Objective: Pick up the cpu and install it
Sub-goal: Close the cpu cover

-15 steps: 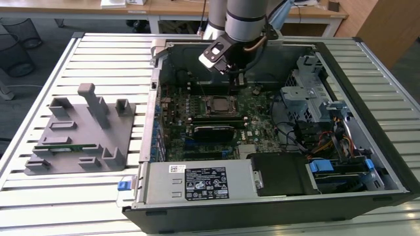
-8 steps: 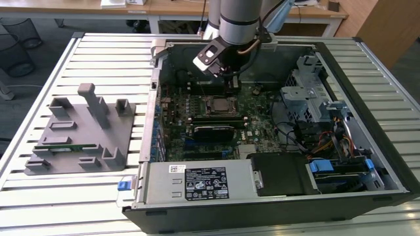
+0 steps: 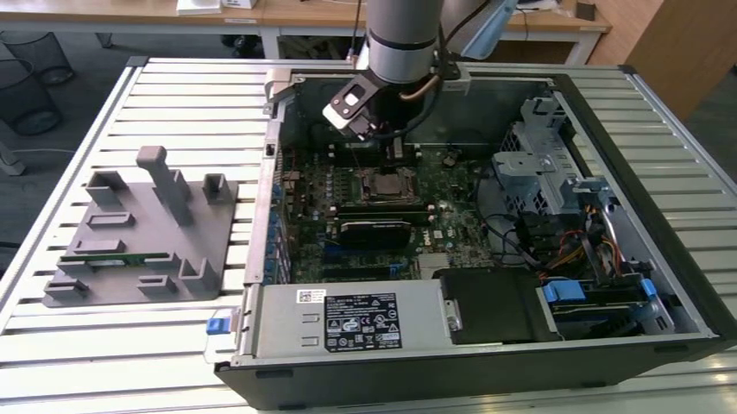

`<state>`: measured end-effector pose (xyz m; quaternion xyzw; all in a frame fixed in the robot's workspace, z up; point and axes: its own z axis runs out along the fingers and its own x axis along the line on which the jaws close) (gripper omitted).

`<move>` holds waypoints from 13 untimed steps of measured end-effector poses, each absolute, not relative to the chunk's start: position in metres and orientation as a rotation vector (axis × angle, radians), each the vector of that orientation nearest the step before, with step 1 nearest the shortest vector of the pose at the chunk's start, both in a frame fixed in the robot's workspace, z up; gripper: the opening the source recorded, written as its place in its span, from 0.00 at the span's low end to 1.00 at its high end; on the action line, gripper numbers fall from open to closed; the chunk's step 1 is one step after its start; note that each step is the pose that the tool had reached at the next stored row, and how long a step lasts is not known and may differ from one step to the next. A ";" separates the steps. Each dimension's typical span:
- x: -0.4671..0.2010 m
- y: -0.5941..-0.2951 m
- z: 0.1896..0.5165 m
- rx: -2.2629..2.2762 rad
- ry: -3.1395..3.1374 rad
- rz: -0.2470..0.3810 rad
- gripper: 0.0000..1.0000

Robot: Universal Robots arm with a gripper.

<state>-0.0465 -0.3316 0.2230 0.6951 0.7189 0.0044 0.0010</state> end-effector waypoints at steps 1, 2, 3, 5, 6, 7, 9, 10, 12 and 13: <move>-0.049 -0.332 0.222 2.182 2.258 0.014 0.11; -0.050 -0.332 0.222 2.182 2.258 0.014 0.11; -0.051 -0.332 0.221 2.181 2.258 0.014 0.11; -0.053 -0.332 0.220 2.181 2.259 0.014 0.11; -0.055 -0.332 0.219 2.180 2.259 0.013 0.11; -0.056 -0.332 0.218 2.180 2.260 0.013 0.11; -0.058 -0.332 0.217 2.179 2.260 0.014 0.11; -0.060 -0.332 0.216 2.179 2.261 0.014 0.11; -0.061 -0.332 0.215 2.178 2.261 0.013 0.11; -0.062 -0.332 0.214 2.178 2.261 0.013 0.11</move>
